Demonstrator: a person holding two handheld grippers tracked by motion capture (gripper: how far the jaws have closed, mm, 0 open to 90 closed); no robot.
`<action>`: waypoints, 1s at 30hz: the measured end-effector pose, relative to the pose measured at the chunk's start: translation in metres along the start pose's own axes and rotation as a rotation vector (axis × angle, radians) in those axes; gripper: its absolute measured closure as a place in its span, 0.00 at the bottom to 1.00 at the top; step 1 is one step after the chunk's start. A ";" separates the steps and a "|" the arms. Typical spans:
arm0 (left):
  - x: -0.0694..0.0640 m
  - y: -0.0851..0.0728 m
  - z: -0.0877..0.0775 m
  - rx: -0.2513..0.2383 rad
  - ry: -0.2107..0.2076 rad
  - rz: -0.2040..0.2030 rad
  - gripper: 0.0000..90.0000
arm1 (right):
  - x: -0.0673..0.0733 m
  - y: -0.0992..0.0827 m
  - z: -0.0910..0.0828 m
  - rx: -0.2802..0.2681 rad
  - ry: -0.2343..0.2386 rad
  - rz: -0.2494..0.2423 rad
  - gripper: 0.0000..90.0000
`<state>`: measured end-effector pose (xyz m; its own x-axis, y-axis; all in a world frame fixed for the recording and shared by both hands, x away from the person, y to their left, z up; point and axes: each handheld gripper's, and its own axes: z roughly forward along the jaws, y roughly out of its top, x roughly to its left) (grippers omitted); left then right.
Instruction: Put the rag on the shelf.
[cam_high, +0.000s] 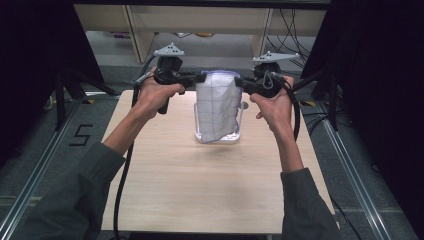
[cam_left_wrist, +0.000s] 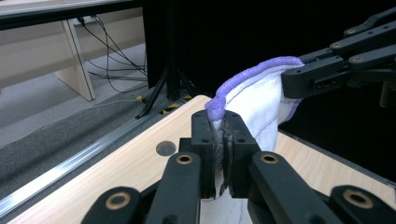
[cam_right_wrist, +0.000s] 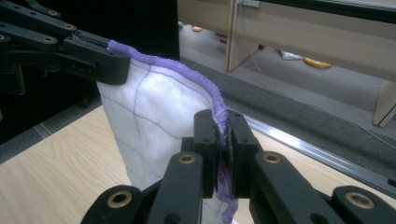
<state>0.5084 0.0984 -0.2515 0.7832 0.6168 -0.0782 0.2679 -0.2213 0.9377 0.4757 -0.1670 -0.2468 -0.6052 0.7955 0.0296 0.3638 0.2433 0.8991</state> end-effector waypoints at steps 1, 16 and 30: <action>0.001 0.002 0.000 -0.003 0.000 -0.001 0.93 | 0.000 0.002 0.000 0.003 0.001 0.006 0.94; 0.038 0.012 0.026 -0.059 0.039 -0.034 0.93 | -0.021 0.028 0.031 0.001 -0.035 0.047 0.94; 0.074 -0.016 0.072 -0.024 0.089 -0.085 0.92 | -0.045 0.013 0.100 0.088 -0.141 0.112 0.94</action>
<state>0.6031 0.0932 -0.2964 0.7053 0.6973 -0.1282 0.3169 -0.1483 0.9368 0.5783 -0.1441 -0.2799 -0.4545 0.8887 0.0599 0.4873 0.1918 0.8519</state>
